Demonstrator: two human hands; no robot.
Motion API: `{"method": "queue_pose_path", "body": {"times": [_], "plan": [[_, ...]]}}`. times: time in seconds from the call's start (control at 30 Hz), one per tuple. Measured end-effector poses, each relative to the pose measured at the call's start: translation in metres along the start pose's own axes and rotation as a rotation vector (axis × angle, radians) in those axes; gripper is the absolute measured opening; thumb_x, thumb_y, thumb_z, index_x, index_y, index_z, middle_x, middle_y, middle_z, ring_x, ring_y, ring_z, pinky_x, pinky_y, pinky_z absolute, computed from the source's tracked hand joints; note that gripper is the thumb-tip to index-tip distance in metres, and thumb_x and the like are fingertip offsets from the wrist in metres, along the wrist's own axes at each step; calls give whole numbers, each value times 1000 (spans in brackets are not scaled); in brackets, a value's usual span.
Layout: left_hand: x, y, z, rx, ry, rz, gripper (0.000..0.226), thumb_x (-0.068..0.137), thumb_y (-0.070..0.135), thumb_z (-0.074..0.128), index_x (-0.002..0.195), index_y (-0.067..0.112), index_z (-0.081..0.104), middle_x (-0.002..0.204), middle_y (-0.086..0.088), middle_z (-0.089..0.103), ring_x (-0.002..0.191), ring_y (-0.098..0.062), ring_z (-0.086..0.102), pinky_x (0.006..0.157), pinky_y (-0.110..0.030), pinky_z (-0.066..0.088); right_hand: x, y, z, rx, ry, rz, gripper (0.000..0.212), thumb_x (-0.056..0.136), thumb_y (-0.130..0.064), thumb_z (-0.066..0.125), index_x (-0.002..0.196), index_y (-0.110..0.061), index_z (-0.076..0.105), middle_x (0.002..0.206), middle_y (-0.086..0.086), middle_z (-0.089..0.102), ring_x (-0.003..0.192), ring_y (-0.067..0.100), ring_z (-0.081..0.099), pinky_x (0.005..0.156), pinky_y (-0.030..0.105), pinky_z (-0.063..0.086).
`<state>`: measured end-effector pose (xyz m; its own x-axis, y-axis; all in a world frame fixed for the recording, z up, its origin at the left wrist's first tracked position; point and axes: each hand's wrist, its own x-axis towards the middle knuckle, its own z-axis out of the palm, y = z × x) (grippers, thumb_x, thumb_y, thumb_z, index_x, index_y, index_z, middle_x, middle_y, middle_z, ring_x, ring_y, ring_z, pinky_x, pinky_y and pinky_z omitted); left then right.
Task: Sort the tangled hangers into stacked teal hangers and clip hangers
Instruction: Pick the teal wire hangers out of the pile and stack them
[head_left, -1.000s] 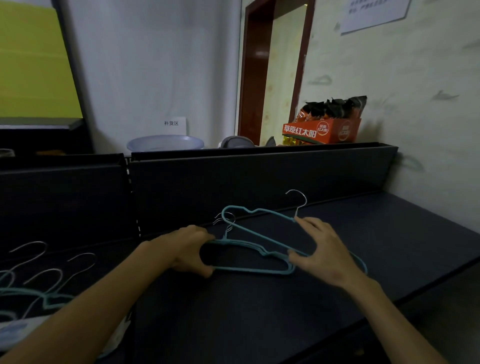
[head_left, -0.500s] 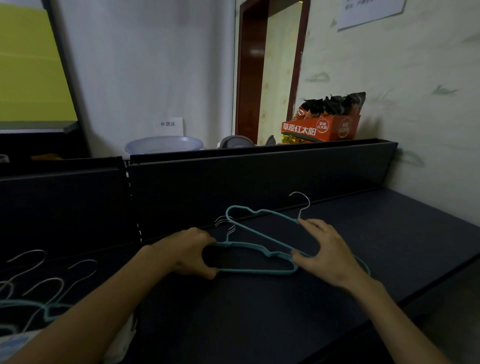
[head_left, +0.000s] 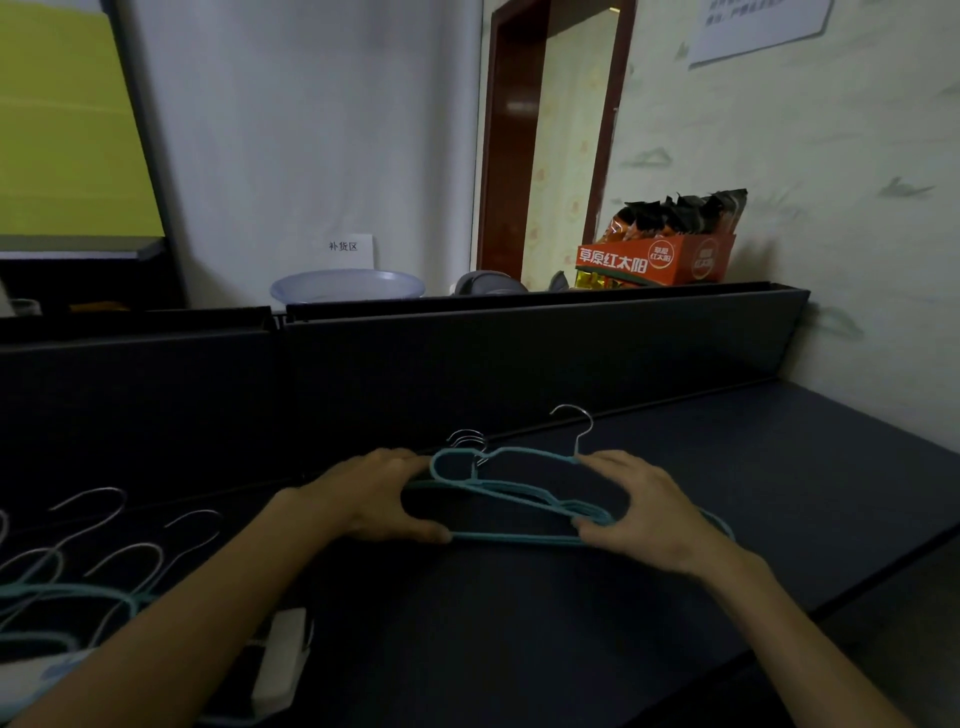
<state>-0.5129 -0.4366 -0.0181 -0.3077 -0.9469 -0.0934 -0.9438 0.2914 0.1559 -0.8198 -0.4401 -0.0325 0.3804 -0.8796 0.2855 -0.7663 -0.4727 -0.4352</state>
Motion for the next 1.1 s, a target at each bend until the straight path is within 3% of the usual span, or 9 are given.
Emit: {"method": "queue_pose_path", "body": {"times": [0.1,0.27,0.7,0.9,1.0,1.1], "plan": [[-14,-15,-9,77,18,-103,105,66,78,54,148,25,15,152,1,25,136,-18,29,108,-34,31,8,-10,11,-9,-91,-10,90,60,-64,64,139,-27,43,136,-16,43,124,5,42,106,31,37],[-37,-35,-16,48,-6,-173,107,65,77,57,149,25,15,152,0,27,136,-20,30,108,-35,32,25,-37,35,46,-155,-48,89,60,-64,65,139,-28,43,138,-15,43,125,3,42,107,32,38],[-68,-48,-11,-14,69,-199,84,79,61,60,146,27,23,147,1,34,131,-19,35,103,-36,37,37,-55,56,104,-209,7,78,68,-51,76,137,-33,44,138,-13,45,127,7,41,109,34,36],[-81,-44,-13,-66,118,-184,58,82,53,61,132,32,43,128,5,50,114,-14,49,90,-35,46,38,-59,57,64,-213,-22,77,72,-45,75,139,-27,43,146,-9,38,132,8,36,111,29,30],[-95,-36,-14,-30,161,-228,57,85,52,57,135,30,41,130,4,48,116,-17,48,90,-35,44,37,-66,56,-22,-235,-80,78,75,-46,72,142,-27,36,152,-6,29,139,11,25,116,36,21],[-113,-25,-15,34,231,-327,59,88,54,52,139,28,36,133,2,46,119,-19,47,91,-36,43,37,-82,52,10,-204,-145,74,78,-48,68,142,-29,36,151,-5,31,137,12,29,114,33,26]]}}
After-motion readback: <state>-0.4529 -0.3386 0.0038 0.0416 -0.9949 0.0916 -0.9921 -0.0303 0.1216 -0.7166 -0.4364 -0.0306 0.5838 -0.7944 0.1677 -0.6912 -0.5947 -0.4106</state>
